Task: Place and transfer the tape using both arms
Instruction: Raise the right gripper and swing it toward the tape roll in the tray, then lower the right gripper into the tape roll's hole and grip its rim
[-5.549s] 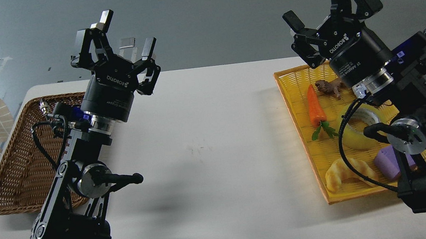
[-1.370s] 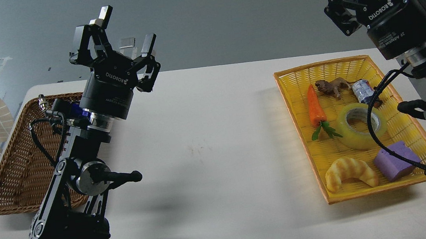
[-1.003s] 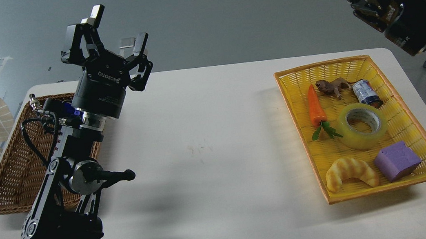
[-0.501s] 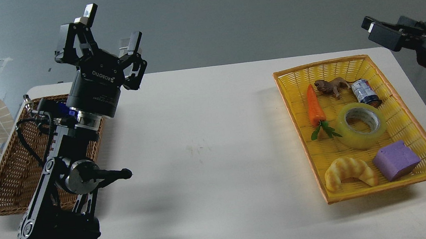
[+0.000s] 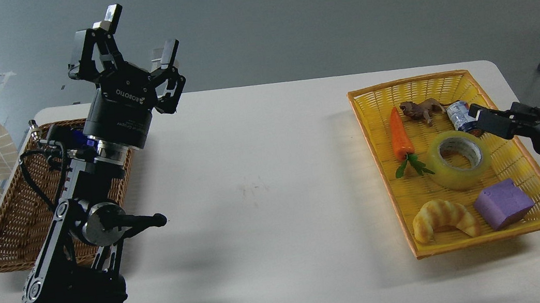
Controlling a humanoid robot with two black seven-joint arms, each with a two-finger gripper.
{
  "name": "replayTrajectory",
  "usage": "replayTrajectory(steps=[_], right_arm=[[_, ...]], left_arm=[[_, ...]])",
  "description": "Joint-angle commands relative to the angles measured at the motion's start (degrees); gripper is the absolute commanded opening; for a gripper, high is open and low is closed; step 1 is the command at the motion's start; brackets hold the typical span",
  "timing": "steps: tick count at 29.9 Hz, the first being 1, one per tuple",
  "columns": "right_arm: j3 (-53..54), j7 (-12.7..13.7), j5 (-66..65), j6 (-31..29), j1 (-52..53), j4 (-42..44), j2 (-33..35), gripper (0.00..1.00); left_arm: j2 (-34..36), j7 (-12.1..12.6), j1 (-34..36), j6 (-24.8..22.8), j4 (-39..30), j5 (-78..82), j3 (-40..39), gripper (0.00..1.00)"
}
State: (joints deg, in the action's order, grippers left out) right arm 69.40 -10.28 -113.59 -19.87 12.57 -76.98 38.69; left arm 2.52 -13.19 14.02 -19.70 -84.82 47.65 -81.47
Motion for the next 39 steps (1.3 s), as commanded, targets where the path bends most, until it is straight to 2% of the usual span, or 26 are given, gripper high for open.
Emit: replayTrajectory(steps=[1,8,21,26,39], right_arm=[[-2.9,-2.1,-0.2,0.8,-0.3,0.2,2.3,0.99],[-5.2,-4.7,-5.7,5.7,0.6,5.3,1.9,0.99],[-9.8,-4.7,-5.9,9.2,6.7,14.6,-1.3,0.99],[-13.8,-4.7,-5.9,12.0,8.3,15.9,-2.0,0.99],[-17.0,-4.7,-6.1,12.2,9.7,16.5,-2.6,0.99]], left_arm=[[-0.1,0.0,0.0,0.1,-0.1,0.1,0.0,0.98],[-0.1,0.0,0.0,0.1,-0.3,0.1,0.0,0.98],[-0.2,0.5,0.0,1.0,-0.3,0.0,0.1,0.98],[-0.4,0.6,0.1,1.1,-0.3,0.0,0.1,0.98],[-0.2,0.5,0.1,1.1,-0.3,0.0,0.1,0.98]])
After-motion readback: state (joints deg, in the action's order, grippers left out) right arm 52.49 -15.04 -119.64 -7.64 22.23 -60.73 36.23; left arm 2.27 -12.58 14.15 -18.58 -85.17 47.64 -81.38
